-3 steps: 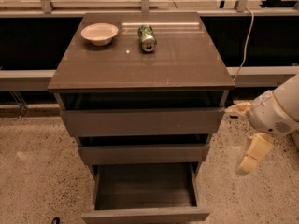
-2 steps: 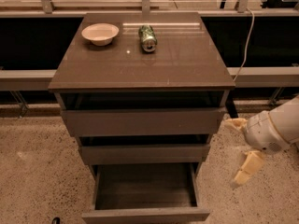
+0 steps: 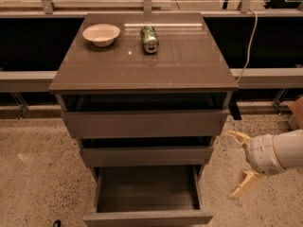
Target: Close bottom drawer
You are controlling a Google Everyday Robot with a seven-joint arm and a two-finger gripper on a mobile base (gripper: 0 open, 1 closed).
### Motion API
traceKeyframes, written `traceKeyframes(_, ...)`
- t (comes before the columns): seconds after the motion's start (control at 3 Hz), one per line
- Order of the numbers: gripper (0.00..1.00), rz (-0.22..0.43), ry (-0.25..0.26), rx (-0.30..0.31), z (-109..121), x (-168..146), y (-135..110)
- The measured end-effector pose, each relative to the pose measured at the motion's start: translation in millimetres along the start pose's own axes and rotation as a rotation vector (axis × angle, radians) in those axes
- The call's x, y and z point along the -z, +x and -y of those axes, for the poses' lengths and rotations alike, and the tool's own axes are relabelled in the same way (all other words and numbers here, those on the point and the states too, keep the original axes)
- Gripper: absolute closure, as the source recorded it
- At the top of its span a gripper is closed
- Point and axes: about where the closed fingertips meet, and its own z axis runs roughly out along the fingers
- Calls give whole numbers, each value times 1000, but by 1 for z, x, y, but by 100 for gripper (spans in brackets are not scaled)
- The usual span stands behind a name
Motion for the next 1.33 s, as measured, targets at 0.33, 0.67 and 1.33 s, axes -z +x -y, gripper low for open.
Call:
traceKeyframes(0.33,0,0,-1,1,0,-1,0)
traceKeyframes(0.67,0,7,7,17,-1,-21,10)
traceKeyframes(1.33,0,44,34,165,-32,-130,82)
